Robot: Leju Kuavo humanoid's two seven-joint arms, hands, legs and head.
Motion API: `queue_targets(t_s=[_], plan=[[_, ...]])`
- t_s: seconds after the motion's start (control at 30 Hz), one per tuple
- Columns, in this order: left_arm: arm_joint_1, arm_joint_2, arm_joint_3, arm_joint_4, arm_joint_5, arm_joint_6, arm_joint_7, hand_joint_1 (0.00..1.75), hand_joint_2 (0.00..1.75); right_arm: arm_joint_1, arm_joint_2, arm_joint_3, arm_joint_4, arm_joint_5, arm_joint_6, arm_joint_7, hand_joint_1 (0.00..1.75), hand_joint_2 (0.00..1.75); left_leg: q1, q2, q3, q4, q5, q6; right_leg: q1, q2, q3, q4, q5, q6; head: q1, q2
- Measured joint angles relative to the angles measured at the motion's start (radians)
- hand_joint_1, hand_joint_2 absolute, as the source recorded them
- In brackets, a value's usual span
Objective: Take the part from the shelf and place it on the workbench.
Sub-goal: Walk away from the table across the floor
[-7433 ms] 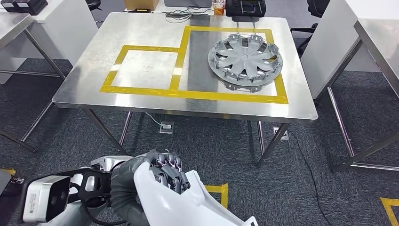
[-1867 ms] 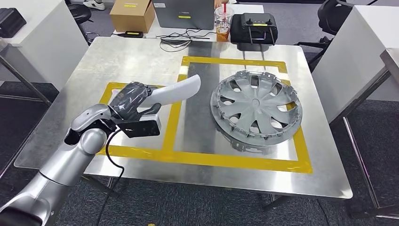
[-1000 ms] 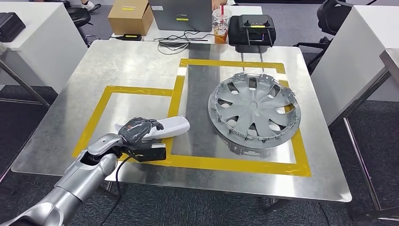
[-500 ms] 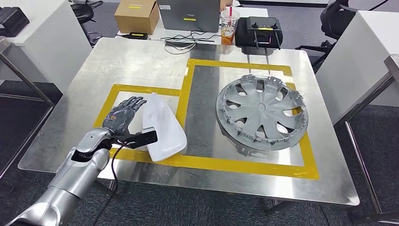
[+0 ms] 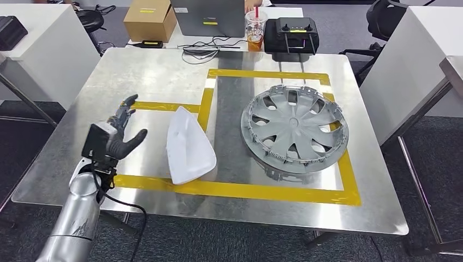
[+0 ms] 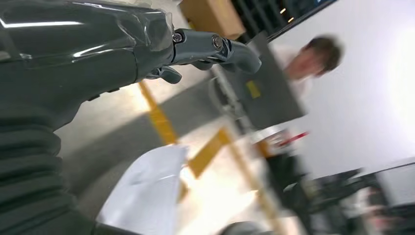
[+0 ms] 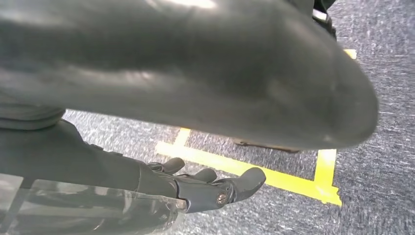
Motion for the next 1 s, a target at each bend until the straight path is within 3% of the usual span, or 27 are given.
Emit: queue_targets(t_s=[0.07,0.17,0.23,0.27,0.33,0.37,0.4,0.43,0.5,0.57,0.6,0.67,0.73,0.83,0.9,0.93,1.0], plan=[[0.027,-0.009,0.028,-0.101,0.063,0.005,-0.011,0.00,0.00,0.004,0.006,-0.007,-0.004,-0.001,0.008,0.000,0.00,0.00,-0.005,0.001,0.051,-0.102,0.029,0.009,0.005,0.001,-0.001,0.000,-0.002,0.006,0.000,0.000],[0.068,-0.014,0.058,-0.248,0.135,0.007,-0.021,0.00,0.00,0.011,0.017,-0.014,-0.018,-0.001,0.022,0.001,0.00,0.00,-0.010,0.000,0.062,-0.124,0.029,0.024,0.006,0.001,0.000,-0.006,-0.003,0.021,0.001,0.000],[0.089,-0.020,0.076,-0.329,0.207,-0.019,-0.028,0.00,0.00,0.013,0.024,-0.017,-0.030,0.000,0.030,0.001,0.00,0.00,-0.007,0.000,0.074,-0.140,0.038,0.037,0.005,0.000,-0.010,0.019,-0.020,0.025,0.002,0.000],[0.098,-0.024,0.083,-0.365,0.243,-0.034,-0.031,0.00,0.00,0.012,0.027,-0.018,-0.037,-0.001,0.033,0.001,0.00,0.00,-0.005,0.001,0.080,-0.146,0.041,0.042,0.005,-0.001,-0.031,0.065,-0.043,0.022,0.003,0.000],[0.124,-0.029,0.097,-0.423,0.288,-0.057,-0.032,0.00,0.00,0.013,0.033,-0.022,-0.051,-0.002,0.039,0.000,0.00,0.00,-0.008,0.002,0.081,-0.148,0.043,0.047,0.004,-0.002,-0.096,0.206,-0.101,0.015,0.005,0.000],[0.140,-0.032,0.102,-0.447,0.298,-0.065,-0.032,0.00,0.00,0.014,0.038,-0.024,-0.059,-0.002,0.042,-0.001,0.00,0.00,-0.009,0.002,0.081,-0.147,0.044,0.048,0.004,-0.002,-0.123,0.263,-0.119,0.015,0.005,0.000],[0.156,-0.036,0.105,-0.469,0.307,-0.072,-0.030,0.00,0.00,0.015,0.043,-0.027,-0.067,-0.003,0.047,-0.002,0.00,0.00,-0.010,0.001,0.080,-0.146,0.045,0.049,0.005,-0.002,-0.133,0.285,-0.123,0.019,0.005,0.000],[0.172,-0.040,0.108,-0.489,0.314,-0.079,-0.027,0.00,0.00,0.016,0.048,-0.029,-0.076,-0.003,0.051,-0.003,0.00,0.00,-0.011,0.000,0.080,-0.144,0.045,0.049,0.004,-0.002,-0.123,0.266,-0.112,0.026,0.005,0.000],[0.202,-0.046,0.111,-0.525,0.327,-0.092,-0.021,0.00,0.00,0.016,0.060,-0.033,-0.099,-0.005,0.062,-0.005,0.00,0.00,-0.011,-0.002,0.079,-0.140,0.044,0.047,0.004,-0.002,-0.052,0.126,-0.062,0.038,0.005,0.000],[0.233,-0.049,0.113,-0.555,0.331,-0.099,-0.019,0.00,0.00,0.016,0.071,-0.037,-0.124,-0.006,0.073,-0.007,0.00,0.00,-0.016,-0.003,0.075,-0.132,0.042,0.040,0.007,-0.002,0.008,0.012,-0.021,0.033,0.004,0.000],[0.248,-0.049,0.114,-0.567,0.332,-0.100,-0.019,0.00,0.00,0.017,0.077,-0.039,-0.135,-0.007,0.079,-0.007,0.00,0.00,-0.017,-0.003,0.073,-0.129,0.042,0.036,0.009,-0.002,0.017,-0.006,-0.013,0.027,0.004,0.000],[0.277,-0.050,0.116,-0.587,0.332,-0.101,-0.021,0.00,0.00,0.019,0.092,-0.044,-0.158,-0.006,0.093,-0.007,0.00,0.00,-0.017,-0.003,0.069,-0.126,0.044,0.026,0.009,-0.002,0.015,-0.004,-0.005,0.015,0.004,0.000],[0.314,-0.050,0.123,-0.608,0.332,-0.100,-0.025,0.00,0.00,0.021,0.111,-0.050,-0.190,-0.004,0.111,-0.005,0.00,0.00,-0.014,-0.002,0.060,-0.102,0.018,0.014,0.005,-0.003,0.009,-0.006,0.004,0.002,0.001,0.000],[0.374,-0.050,0.143,-0.636,0.333,-0.099,-0.028,0.00,0.00,0.028,0.140,-0.060,-0.245,0.001,0.141,-0.002,0.00,0.00,-0.005,-0.001,0.008,0.056,-0.102,-0.003,0.004,-0.004,-0.008,-0.006,0.017,-0.011,-0.008,0.000],[0.408,-0.051,0.158,-0.648,0.334,-0.099,-0.028,0.00,0.00,0.032,0.156,-0.064,-0.277,0.006,0.159,-0.001,0.00,0.00,-0.001,-0.001,-0.011,0.144,-0.150,-0.008,0.006,-0.006,-0.025,-0.005,0.029,-0.012,-0.008,0.000],[0.426,-0.051,0.167,-0.655,0.334,-0.099,-0.027,0.00,0.00,0.033,0.164,-0.066,-0.294,0.009,0.168,0.000,0.00,0.00,0.000,-0.001,0.007,0.136,-0.147,-0.008,0.007,-0.007,-0.033,-0.005,0.036,-0.011,-0.009,0.000],[0.452,-0.053,0.189,-0.670,0.334,-0.100,-0.022,0.00,0.00,0.034,0.180,-0.071,-0.326,0.017,0.186,0.000,0.00,0.00,0.000,-0.001,0.099,0.015,-0.107,-0.003,0.008,-0.007,-0.046,-0.005,0.050,-0.006,-0.009,0.000]])
